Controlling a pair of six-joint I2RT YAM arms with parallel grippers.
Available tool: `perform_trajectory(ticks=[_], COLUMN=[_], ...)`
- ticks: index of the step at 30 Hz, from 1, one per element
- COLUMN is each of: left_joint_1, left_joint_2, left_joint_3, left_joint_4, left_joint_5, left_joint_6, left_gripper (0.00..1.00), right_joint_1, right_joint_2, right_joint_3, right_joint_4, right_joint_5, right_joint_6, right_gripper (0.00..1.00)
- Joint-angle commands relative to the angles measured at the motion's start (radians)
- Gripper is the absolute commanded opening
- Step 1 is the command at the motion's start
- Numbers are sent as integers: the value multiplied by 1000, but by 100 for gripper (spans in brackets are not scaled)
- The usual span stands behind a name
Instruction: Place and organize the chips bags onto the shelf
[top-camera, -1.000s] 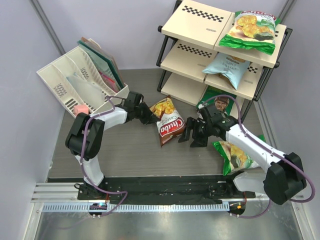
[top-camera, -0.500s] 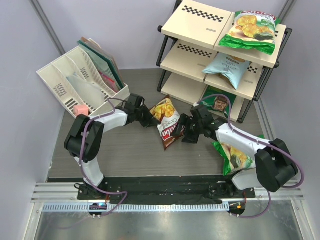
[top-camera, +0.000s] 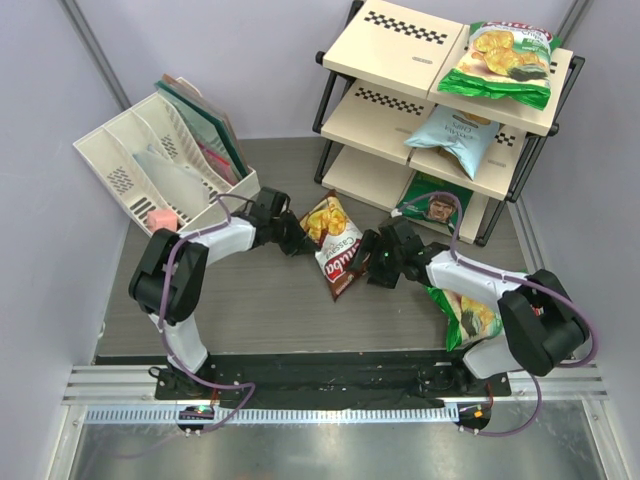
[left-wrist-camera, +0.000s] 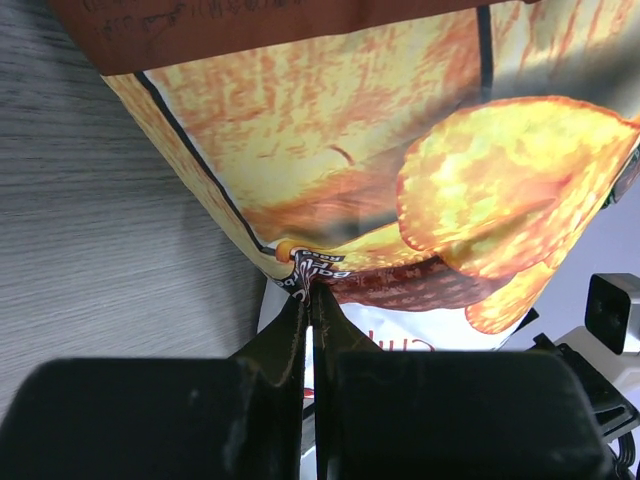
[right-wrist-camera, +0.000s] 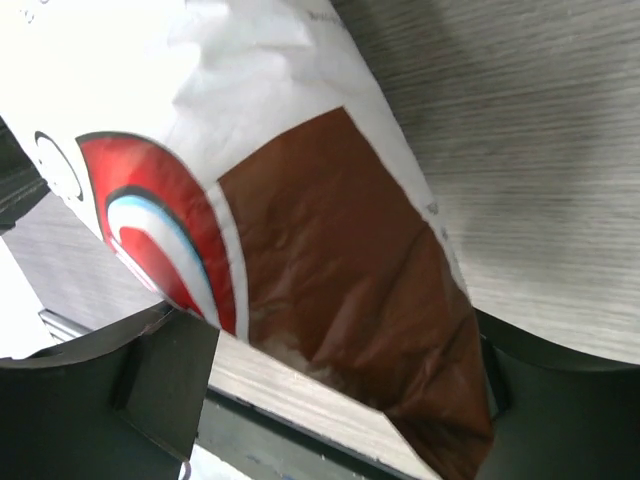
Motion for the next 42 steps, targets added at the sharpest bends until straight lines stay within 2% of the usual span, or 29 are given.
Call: perform_trajectory(ticks=[1, 12, 18, 24, 33, 42], left_joint_1=[-6, -6, -5, -2, 9, 15], left_joint_2=[31, 97, 115, 140, 149, 147], left_joint_3=[10, 59, 81, 111, 130, 128], left_joint_4=[-101, -201, -219, -236, -256, -273], left_joint_5=[0, 20, 17, 20, 25, 29], left_joint_6=[59, 136, 148, 158, 176, 199], left_gripper=[0, 0, 0, 0, 0, 0], right_joint_1=[5, 12, 15, 15, 10, 10], right_joint_2=[13, 109, 30, -55, 60, 157], right_joint_3=[-30, -50, -21, -13, 8, 14], right_joint_4=[182, 384, 338, 300, 326, 331], right_joint_5=[78, 52, -26, 51, 65, 36], right_joint_6=[61, 124, 83, 32, -20, -55], right_gripper=[80, 77, 75, 76, 79, 77])
